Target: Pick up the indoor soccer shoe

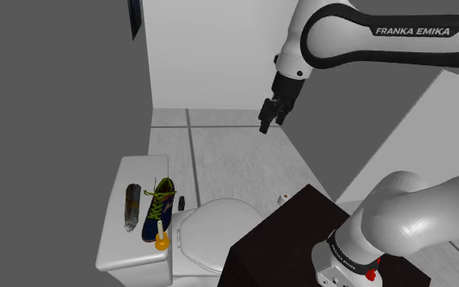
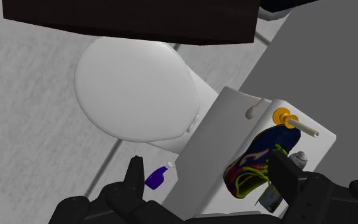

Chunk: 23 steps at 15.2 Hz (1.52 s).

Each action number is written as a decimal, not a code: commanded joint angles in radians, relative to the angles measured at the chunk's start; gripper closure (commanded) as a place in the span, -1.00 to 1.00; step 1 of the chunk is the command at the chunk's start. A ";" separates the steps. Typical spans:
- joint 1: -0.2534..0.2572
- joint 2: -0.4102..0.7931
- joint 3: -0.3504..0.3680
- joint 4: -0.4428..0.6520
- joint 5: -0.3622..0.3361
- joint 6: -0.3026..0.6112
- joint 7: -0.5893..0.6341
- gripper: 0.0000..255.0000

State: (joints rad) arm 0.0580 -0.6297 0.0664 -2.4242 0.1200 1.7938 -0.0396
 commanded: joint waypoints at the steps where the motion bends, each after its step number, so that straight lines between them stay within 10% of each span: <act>1: 0.012 0.049 0.031 -0.013 0.012 0.074 0.024 -1.00; 13: 0.051 0.420 0.186 0.032 -0.008 0.448 0.174 -1.00; 23: 0.096 0.805 0.245 0.225 -0.204 0.652 0.383 -1.00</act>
State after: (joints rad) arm 0.1441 0.1379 0.3085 -2.2196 -0.0583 2.4280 0.3155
